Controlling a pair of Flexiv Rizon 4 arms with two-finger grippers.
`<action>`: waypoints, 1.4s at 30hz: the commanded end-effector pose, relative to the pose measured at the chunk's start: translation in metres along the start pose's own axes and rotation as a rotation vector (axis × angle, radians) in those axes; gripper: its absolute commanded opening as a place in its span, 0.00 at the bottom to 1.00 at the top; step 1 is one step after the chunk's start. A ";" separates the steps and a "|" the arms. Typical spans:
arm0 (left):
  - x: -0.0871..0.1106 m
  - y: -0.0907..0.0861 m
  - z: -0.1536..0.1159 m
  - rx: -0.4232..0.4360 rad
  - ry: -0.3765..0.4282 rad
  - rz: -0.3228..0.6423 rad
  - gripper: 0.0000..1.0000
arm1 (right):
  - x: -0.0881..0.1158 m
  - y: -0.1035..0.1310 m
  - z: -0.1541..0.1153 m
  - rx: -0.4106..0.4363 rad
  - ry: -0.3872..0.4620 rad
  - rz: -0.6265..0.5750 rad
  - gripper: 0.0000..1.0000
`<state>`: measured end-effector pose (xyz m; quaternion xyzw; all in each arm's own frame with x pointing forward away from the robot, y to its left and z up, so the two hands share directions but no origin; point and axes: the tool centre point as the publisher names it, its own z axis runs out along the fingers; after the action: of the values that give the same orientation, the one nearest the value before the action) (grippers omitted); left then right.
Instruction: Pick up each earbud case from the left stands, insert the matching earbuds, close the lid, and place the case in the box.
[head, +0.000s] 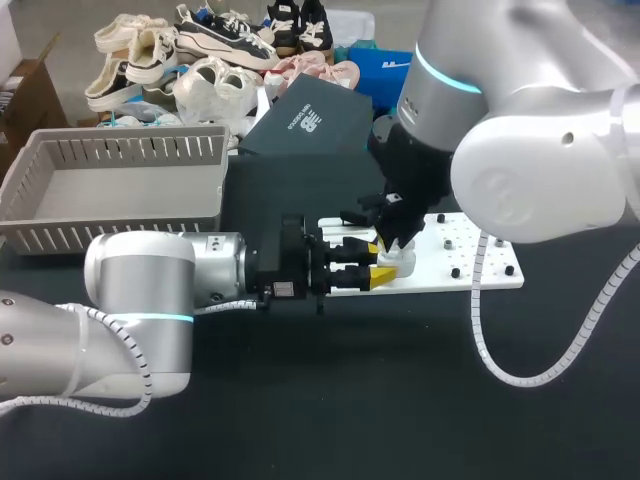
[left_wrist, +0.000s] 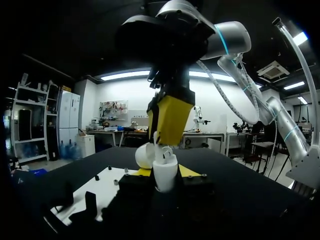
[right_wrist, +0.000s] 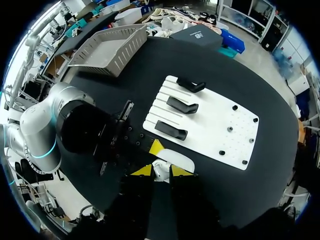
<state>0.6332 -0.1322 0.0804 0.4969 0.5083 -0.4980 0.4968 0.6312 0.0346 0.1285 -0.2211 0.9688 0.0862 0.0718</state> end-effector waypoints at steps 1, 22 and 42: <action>0.001 0.000 0.000 0.002 -0.003 0.001 0.00 | 0.000 0.000 0.001 0.004 0.000 0.004 0.00; 0.001 0.000 0.000 0.002 -0.003 0.001 0.00 | 0.004 0.003 0.007 0.048 -0.027 0.002 0.00; 0.001 0.000 0.000 0.002 -0.003 0.001 0.00 | 0.008 0.002 0.003 0.071 -0.033 0.005 0.30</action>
<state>0.6332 -0.1323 0.0804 0.4968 0.5079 -0.4984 0.4968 0.6272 0.0362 0.1226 -0.2156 0.9706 0.0558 0.0912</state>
